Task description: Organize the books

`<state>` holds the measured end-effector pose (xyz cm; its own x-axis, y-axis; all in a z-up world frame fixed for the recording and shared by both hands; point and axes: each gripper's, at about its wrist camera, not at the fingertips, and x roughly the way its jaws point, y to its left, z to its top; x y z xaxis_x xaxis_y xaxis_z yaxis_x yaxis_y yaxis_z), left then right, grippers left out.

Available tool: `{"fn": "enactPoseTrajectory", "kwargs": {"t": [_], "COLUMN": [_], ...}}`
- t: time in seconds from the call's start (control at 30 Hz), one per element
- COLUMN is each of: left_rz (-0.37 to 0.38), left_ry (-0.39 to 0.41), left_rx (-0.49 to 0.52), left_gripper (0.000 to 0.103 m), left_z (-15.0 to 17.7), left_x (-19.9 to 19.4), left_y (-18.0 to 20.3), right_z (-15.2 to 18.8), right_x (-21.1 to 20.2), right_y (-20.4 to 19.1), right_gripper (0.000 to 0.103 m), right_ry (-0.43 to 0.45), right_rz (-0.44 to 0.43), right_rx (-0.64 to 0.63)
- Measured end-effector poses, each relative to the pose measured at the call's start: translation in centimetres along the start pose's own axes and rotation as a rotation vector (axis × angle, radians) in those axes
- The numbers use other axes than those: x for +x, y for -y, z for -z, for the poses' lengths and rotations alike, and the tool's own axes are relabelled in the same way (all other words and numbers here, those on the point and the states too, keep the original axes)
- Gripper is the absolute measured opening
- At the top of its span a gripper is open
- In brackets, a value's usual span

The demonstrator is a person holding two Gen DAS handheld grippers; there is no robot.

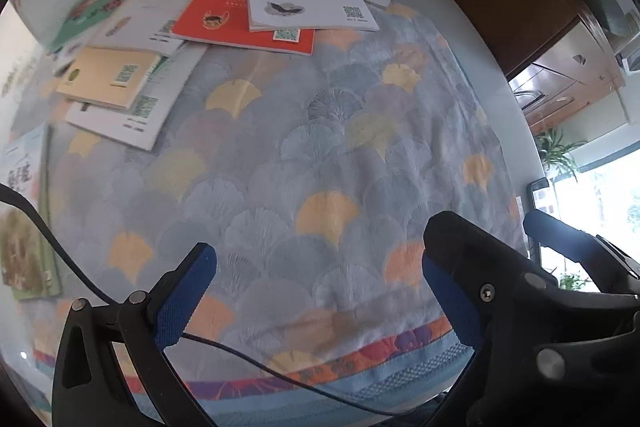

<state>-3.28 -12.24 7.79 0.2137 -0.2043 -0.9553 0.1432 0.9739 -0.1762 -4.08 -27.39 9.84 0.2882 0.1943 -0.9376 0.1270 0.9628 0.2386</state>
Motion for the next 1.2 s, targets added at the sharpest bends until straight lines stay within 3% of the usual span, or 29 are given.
{"fn": "enactPoseTrajectory", "kwargs": {"t": [0.3, 0.47, 0.63, 0.8, 1.1, 1.2], "left_rz": [0.054, 0.023, -0.056, -0.070, -0.012, -0.003], "left_ry": [-0.017, -0.014, 0.016, 0.037, -0.028, -0.011], "left_rx": [-0.019, -0.061, -0.112, -0.150, -0.278, -0.260], "left_gripper": [0.102, 0.102, 0.102, 0.102, 0.102, 0.102], "left_z": [-2.0, -3.1, -4.9, -7.2, -9.1, -10.1], "left_x": [2.2, 3.5, 3.8, 5.0, 8.4, 7.8], "left_y": [-2.0, -2.4, -2.0, -1.5, -2.3, -1.9], "right_z": [-2.1, -3.1, -5.6, -8.8, -11.9, -12.8], "right_x": [1.9, 2.2, 3.7, 5.7, 8.7, 9.0], "right_y": [-1.7, -1.0, 1.5, 3.6, 5.0, 5.3], "right_gripper": [0.103, 0.103, 0.103, 0.103, 0.103, 0.103], "right_ry": [-0.017, 0.019, 0.028, 0.018, 0.019, 0.020], "right_rz": [0.085, 0.124, 0.102, 0.036, 0.021, 0.023], "right_rx": [-0.017, -0.055, -0.065, -0.061, -0.039, -0.043]}}
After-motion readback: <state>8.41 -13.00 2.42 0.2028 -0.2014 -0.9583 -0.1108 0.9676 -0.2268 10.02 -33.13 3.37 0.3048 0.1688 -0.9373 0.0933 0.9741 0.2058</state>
